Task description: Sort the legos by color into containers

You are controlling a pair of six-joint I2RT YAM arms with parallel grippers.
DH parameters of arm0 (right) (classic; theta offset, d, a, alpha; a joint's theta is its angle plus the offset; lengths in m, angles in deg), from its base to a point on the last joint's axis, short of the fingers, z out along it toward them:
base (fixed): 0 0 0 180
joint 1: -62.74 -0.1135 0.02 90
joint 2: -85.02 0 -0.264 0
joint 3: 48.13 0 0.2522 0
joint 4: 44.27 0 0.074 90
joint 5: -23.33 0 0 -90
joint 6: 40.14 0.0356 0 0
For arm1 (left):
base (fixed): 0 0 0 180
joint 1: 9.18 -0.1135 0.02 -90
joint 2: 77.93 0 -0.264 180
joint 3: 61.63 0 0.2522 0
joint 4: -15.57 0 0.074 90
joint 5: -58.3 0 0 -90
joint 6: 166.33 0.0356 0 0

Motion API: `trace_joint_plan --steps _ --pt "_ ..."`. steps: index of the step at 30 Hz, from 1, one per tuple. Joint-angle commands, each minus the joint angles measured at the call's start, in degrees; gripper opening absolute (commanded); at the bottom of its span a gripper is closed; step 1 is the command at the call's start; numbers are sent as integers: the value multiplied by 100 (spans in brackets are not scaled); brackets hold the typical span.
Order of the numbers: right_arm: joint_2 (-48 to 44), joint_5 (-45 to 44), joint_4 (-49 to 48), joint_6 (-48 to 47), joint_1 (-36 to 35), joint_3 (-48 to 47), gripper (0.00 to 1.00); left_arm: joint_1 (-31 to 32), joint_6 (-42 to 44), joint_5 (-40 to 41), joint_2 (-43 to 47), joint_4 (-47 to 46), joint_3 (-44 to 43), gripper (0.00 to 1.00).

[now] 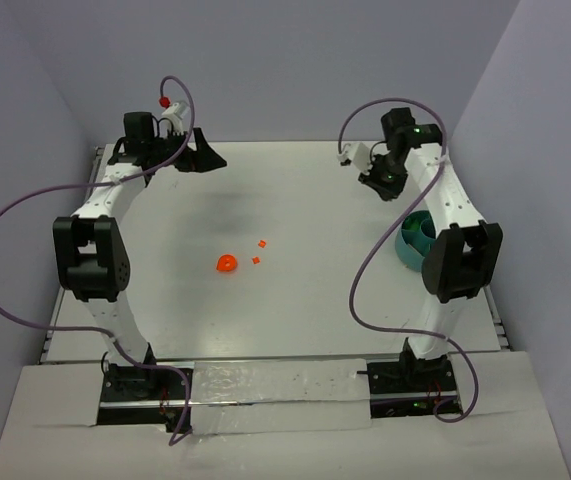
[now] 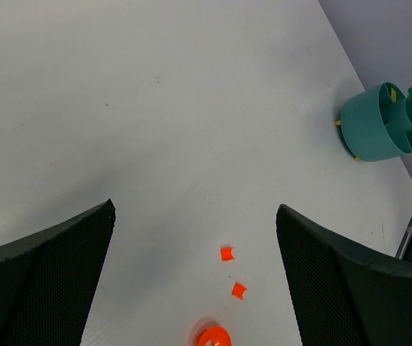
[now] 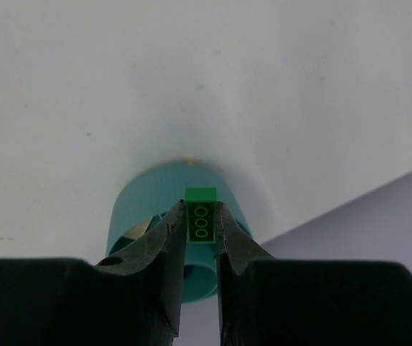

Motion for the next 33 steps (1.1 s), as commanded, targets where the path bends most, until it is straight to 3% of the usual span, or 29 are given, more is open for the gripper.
trace_joint_plan --steps 1,9,24,33 --pt "-77 -413 442 164 520 68 0 138 -144 -4 -58 -415 -320 99" --pt "159 -756 544 -62 1154 -52 0 194 -172 50 -111 -413 -371 99" --pt "-147 -1058 -85 -1328 1028 904 3 229 -71 178 -100 -265 -381 99" --pt "-118 -1055 -260 -1462 960 903 7 282 -56 233 -111 -248 -372 99"
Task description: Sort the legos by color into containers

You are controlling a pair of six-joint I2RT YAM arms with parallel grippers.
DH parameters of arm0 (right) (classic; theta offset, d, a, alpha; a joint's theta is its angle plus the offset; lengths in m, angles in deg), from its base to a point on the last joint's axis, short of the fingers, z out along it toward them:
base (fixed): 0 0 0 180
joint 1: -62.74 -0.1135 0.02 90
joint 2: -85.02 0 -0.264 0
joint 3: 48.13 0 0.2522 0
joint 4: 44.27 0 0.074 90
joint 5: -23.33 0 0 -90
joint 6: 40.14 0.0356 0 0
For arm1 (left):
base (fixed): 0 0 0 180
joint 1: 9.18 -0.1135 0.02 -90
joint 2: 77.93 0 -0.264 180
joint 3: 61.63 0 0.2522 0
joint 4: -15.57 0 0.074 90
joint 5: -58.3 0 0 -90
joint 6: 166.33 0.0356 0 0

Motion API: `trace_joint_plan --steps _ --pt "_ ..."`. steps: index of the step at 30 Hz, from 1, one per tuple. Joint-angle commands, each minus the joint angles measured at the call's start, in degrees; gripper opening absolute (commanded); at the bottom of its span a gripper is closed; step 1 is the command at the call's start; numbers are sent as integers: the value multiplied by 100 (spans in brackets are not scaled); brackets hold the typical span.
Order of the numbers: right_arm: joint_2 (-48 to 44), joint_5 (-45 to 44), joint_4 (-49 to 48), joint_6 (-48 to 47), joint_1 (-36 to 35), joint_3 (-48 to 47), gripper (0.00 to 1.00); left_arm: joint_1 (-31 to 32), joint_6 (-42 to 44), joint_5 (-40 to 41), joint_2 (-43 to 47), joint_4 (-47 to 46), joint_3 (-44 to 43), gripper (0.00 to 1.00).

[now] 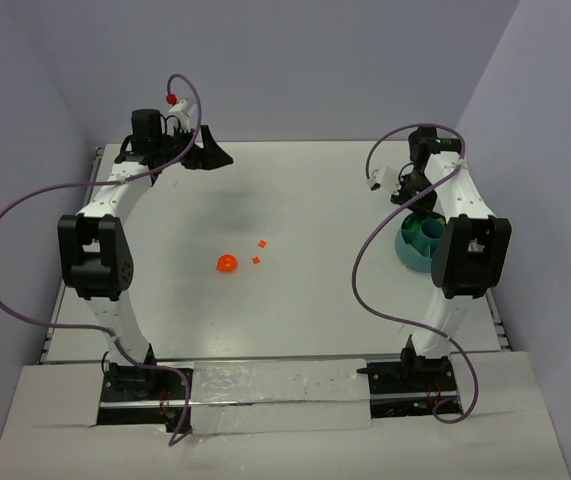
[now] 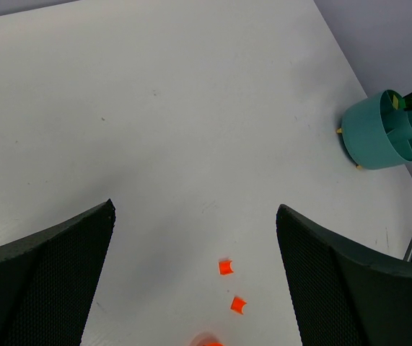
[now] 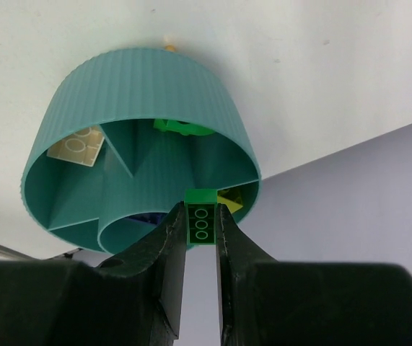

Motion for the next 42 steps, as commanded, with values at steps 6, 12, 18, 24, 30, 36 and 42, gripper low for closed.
trace_joint_plan --steps 6,12,18,24,30,36,42 --pt "-301 -36 -277 -411 -106 155 8 74 103 71 -14 -54 -239 99" --pt "-237 -79 -278 -402 -155 139 23 74 130 89 6 -16 -270 99" --pt "-191 -97 -281 -404 -166 75 35 74 185 133 39 37 -252 99" --pt "-197 -106 -221 -437 -167 58 36 74 207 122 48 44 -250 99" --pt "-233 11 -199 -293 -173 -80 36 64 200 115 66 60 -235 99" --pt "356 779 480 765 -528 -1857 49 -50 481 204 201 387 -69 99" --pt "799 1489 593 2392 -1220 -2929 75 -278 1083 142 509 939 274 99"
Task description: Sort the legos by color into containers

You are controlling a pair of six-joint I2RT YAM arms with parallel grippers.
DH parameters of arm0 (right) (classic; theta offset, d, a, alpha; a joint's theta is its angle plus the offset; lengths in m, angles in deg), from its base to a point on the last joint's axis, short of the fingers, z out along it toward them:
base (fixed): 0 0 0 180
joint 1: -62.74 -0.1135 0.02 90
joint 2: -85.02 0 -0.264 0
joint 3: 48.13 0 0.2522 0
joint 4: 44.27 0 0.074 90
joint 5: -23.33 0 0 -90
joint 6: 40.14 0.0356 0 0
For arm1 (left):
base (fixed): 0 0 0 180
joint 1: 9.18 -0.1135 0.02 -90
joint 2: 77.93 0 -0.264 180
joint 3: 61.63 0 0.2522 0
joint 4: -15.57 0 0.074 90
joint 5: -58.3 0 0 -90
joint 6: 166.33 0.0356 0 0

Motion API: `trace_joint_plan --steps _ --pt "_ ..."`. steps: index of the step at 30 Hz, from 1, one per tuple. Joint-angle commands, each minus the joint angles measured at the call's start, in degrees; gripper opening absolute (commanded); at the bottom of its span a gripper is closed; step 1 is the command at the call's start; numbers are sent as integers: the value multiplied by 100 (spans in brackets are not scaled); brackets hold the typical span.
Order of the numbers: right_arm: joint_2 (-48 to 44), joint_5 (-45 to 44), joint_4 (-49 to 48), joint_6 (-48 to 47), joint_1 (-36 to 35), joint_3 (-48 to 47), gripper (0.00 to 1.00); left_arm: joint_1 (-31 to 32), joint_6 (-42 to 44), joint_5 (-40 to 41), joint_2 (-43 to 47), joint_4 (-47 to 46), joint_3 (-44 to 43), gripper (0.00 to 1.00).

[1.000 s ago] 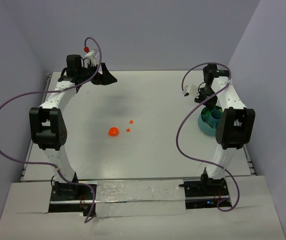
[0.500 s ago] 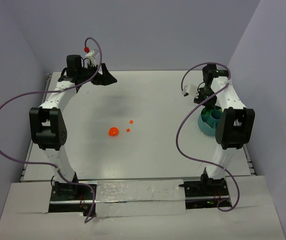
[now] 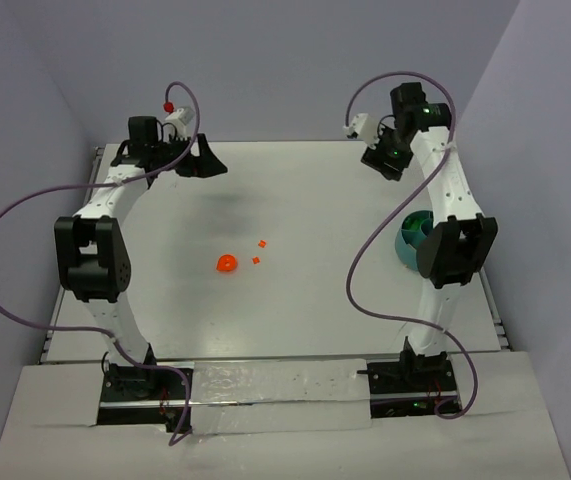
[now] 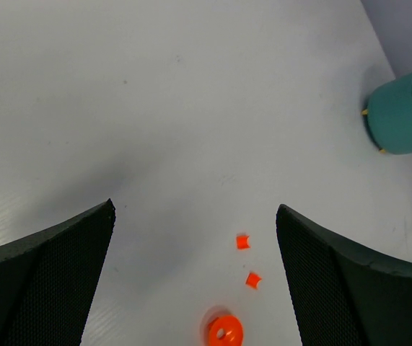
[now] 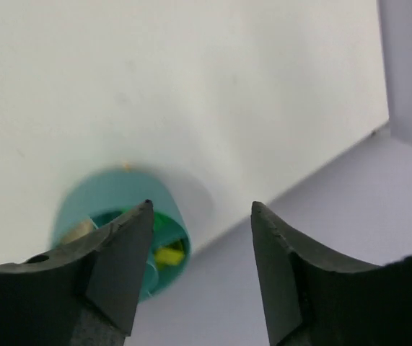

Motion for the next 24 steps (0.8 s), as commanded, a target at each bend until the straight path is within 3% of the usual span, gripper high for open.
trace_joint_plan --steps 1,3,8,11,16,24 --pt "144 817 155 1399 -541 -142 84 -144 1173 -3 434 1021 20 99" --pt "158 1060 -82 1984 -689 21 96 -144 2283 20 627 1727 145 99" --pt "353 1817 -248 2986 -826 61 97 -144 4432 -149 554 4247 301 88" --pt "357 1981 -355 3199 -919 171 97 -140 4932 -304 334 5016 470 79" --pt "351 2035 -394 3327 -991 335 98 86 4680 -200 290 4645 986 74" --pt "250 1989 -376 3391 -964 623 98 468 3605 -21 -204 3703 1163 65"
